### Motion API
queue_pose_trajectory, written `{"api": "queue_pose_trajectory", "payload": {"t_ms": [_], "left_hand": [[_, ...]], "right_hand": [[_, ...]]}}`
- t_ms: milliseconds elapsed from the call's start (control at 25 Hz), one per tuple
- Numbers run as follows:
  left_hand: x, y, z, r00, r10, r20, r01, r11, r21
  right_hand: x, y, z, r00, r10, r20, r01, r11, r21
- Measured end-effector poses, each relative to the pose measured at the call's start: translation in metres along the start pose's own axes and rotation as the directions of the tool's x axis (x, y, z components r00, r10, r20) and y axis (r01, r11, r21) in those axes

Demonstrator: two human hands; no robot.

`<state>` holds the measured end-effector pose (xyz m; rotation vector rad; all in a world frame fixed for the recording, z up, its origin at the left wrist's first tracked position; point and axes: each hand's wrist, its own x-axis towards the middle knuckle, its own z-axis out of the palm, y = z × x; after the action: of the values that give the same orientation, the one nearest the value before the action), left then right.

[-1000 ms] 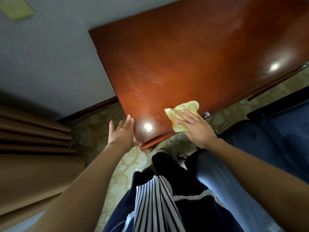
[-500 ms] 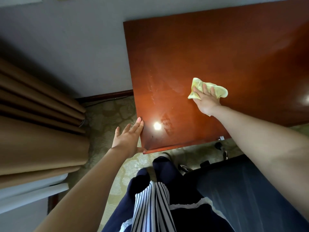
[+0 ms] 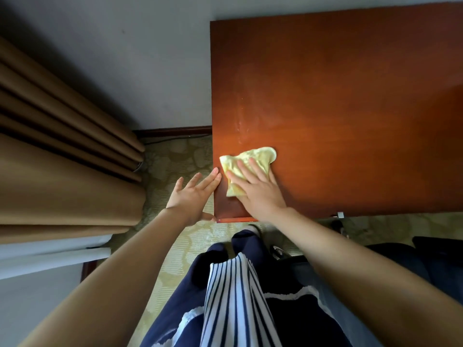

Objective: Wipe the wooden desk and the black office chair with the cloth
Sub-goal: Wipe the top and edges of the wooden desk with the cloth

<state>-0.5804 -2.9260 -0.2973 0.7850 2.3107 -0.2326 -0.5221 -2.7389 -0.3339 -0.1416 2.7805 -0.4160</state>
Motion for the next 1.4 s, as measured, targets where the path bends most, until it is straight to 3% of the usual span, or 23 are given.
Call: {"api": "queue_pose_trajectory", "payload": {"t_ms": [200,320,680,920,1120,1280,1400], "left_hand": [[0.001,-0.002,0.004,1.0,0.005,-0.011,-0.005,1.0,-0.03],[0.0,0.0,0.005,1.0,0.001,-0.019,-0.002,0.999,-0.048],[0.0,0.008,0.0,0.997,-0.036,-0.071,0.04,0.998,0.051],[-0.011,0.012,0.008,0.978,-0.076,-0.196,0.093,0.993,0.077],[-0.018,0.006,0.018,0.965,-0.159,-0.209,0.179,0.98,0.081],[-0.019,-0.001,0.016,0.957,-0.202,-0.209,0.217,0.975,0.051],[-0.015,-0.002,0.01,0.957,-0.194,-0.215,0.213,0.974,0.072]], "right_hand": [[-0.055,0.014,0.017,0.981,-0.192,-0.008,0.192,0.981,-0.03],[-0.084,0.049,0.011,0.978,-0.208,0.006,0.208,0.977,-0.044],[-0.054,0.118,-0.037,0.992,0.116,-0.053,-0.116,0.993,0.008],[0.011,0.082,-0.042,0.94,0.322,0.118,-0.326,0.945,0.022],[0.021,0.003,-0.019,0.981,0.108,0.158,-0.108,0.994,-0.006],[-0.001,-0.042,0.01,0.996,-0.069,0.064,0.072,0.996,-0.051],[-0.026,-0.037,0.022,0.979,-0.206,0.004,0.205,0.974,-0.095]]}}
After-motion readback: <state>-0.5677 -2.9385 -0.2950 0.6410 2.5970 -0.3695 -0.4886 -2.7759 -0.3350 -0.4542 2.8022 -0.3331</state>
